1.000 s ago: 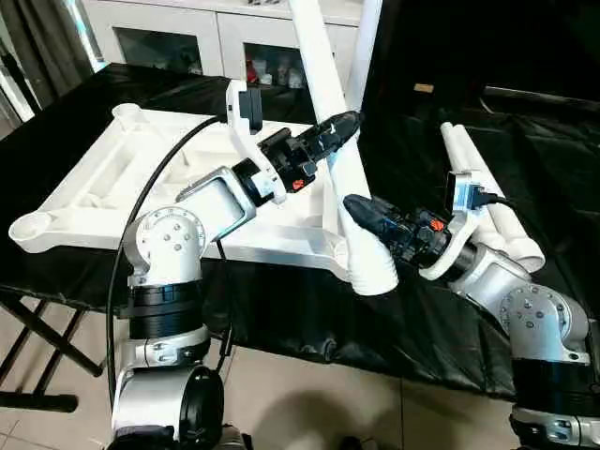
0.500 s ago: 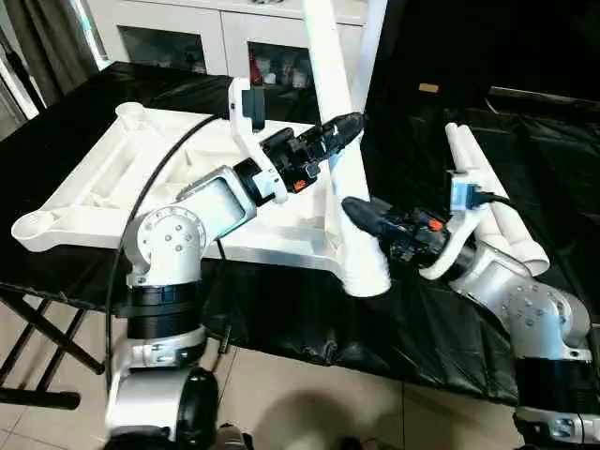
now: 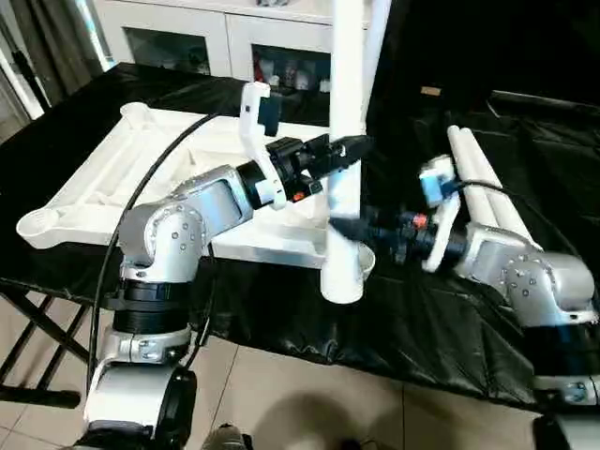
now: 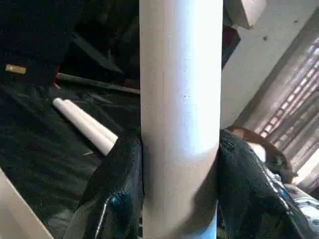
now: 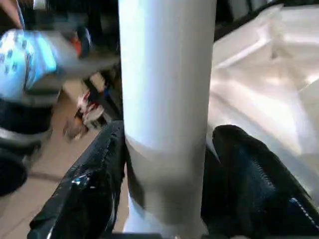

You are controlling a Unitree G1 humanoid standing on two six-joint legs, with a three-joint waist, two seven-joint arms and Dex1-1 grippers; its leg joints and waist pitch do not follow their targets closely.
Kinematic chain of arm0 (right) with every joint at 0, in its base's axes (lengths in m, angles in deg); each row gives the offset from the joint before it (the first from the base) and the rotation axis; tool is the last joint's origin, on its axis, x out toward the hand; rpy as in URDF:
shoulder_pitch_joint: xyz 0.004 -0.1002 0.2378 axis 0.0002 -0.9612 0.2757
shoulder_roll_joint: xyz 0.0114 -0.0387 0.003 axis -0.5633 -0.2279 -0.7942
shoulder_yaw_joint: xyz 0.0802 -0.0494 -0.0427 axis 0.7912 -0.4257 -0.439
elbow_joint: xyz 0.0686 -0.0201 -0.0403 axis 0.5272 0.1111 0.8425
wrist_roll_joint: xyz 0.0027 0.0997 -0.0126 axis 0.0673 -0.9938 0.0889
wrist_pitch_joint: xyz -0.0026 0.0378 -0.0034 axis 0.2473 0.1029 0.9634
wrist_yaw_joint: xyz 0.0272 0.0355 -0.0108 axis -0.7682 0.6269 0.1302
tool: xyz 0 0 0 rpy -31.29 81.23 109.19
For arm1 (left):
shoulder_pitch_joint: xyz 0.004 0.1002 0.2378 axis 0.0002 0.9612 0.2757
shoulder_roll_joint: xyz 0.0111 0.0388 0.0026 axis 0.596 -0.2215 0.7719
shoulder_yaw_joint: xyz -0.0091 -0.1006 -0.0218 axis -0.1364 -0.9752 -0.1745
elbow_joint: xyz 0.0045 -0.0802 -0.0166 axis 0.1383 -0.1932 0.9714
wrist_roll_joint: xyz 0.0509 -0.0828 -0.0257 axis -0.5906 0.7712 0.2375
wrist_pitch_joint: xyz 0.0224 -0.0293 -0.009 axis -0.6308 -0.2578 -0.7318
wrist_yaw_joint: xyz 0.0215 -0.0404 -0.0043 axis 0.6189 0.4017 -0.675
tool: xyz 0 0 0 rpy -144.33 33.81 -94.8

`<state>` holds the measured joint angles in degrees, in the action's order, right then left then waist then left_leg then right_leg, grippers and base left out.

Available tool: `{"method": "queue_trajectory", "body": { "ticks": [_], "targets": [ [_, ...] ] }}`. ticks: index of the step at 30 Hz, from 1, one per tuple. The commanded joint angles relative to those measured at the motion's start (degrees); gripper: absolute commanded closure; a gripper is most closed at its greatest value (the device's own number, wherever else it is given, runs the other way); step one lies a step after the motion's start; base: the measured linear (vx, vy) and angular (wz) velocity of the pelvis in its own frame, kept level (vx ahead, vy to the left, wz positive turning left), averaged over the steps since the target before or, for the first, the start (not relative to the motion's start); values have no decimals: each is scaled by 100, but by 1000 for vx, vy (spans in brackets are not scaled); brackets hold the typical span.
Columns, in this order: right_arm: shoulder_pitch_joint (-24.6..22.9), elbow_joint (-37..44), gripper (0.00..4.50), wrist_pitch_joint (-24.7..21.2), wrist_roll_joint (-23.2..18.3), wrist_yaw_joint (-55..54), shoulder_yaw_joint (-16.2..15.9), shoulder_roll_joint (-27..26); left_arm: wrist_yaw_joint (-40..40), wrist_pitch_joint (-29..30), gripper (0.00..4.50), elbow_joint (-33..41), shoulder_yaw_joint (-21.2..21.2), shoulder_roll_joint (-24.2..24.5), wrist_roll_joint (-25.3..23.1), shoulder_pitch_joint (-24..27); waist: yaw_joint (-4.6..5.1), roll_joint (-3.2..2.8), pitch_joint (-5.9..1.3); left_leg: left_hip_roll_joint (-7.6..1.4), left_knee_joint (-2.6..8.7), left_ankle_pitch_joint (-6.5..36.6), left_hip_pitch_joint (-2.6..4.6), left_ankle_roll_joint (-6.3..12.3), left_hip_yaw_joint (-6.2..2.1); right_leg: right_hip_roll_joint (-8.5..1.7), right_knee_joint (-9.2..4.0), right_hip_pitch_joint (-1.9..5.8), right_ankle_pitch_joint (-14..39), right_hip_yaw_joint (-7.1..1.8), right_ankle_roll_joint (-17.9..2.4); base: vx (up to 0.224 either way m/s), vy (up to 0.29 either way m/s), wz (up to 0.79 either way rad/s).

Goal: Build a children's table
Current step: Pick table leg

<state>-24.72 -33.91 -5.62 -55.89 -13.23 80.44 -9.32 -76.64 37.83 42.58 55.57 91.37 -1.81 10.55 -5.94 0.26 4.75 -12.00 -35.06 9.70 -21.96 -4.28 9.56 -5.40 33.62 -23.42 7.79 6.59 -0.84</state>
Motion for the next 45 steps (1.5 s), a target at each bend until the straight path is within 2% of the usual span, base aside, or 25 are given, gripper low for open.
{"method": "queue_trajectory", "body": {
  "ticks": [1, 6, 18, 19, 22, 28, 36, 37, 39, 42, 45],
  "targets": [
    [109, -48, 153, -53, 56, 254, -181, 116, -175, 60, 270, 66, 67, -7, 187, -157, -15, 73, -561, -93, 386, 844, 73, 100, 19, -297, -340, 359, 1753, -267, -850, 0, 0, 0],
    [167, -133, 153, -42, 99, 600, -367, 172, -416, 208, 270, 138, 208, 53, 320, -144, -30, 85, -557, -91, 376, 912, 83, 114, 32, -293, -333, 342, 1863, -290, -898, 0, 0, 0],
    [134, -79, 153, -80, 104, 1083, -623, 317, -565, 285, 270, 24, 313, 67, 331, -182, -54, 60, -547, -90, 380, 1062, 87, 50, 18, -286, -377, 337, 2185, -279, -759, 0, 0, 0],
    [122, -68, 171, -81, 115, 1112, -646, 330, -577, 280, 270, 10, 317, 73, 329, -189, -52, 60, -543, -91, 381, 1096, 90, 50, 15, -281, -383, 335, 2212, -273, -748, 0, 0, 0],
    [106, -58, 171, -83, 130, 1159, -680, 346, -605, 281, 270, -8, 324, 79, 322, -199, -48, 47, -549, -90, 381, 1085, 85, 43, 11, -282, -380, 337, 2180, -273, -753, 0, 0, 0],
    [98, -81, 235, -68, 171, 1209, -742, 364, -665, 285, 270, -33, 331, 87, 311, -222, -57, 48, -561, -90, 374, 1024, 77, 52, 12, -283, -352, 347, 1996, -281, -831, 0, 0, 0],
    [139, -191, 259, 18, 244, 1156, -761, 302, -541, 274, 270, -167, 290, 59, 281, -288, -55, 42, -564, -97, 375, 994, 79, 62, 12, -281, -330, 352, 1844, -285, -928, 0, 0, 0],
    [137, -205, 259, 62, 269, 1115, -753, 279, -438, 324, 235, -249, 208, -6, 326, -322, -52, 47, -564, -86, 368, 985, 73, 67, 20, -277, -332, 351, 1832, -287, -930, 0, 0, 0],
    [123, -252, 260, 252, 373, 989, -739, 203, -426, 216, 200, -275, 146, -35, 317, -325, -53, 52, -562, -86, 369, 1007, 78, 69, 17, -283, -343, 350, 1914, -281, -911, 0, 0, 0],
    [82, -307, 261, 420, 441, 808, -661, 64, -418, 1, 182, -216, 143, -54, 242, -265, -45, 71, -560, -93, 376, 1017, 76, 40, 12, -296, -347, 350, 1983, -279, -888, 0, 0, 0],
    [46, -271, 261, 548, 362, 310, -296, -235, -403, -405, 167, -82, 6, -143, 229, -175, -39, 49, -562, -92, 379, 1016, 81, 30, 13, -297, -356, 337, 2042, -281, -848, 0, 0, 0]
  ]
}}
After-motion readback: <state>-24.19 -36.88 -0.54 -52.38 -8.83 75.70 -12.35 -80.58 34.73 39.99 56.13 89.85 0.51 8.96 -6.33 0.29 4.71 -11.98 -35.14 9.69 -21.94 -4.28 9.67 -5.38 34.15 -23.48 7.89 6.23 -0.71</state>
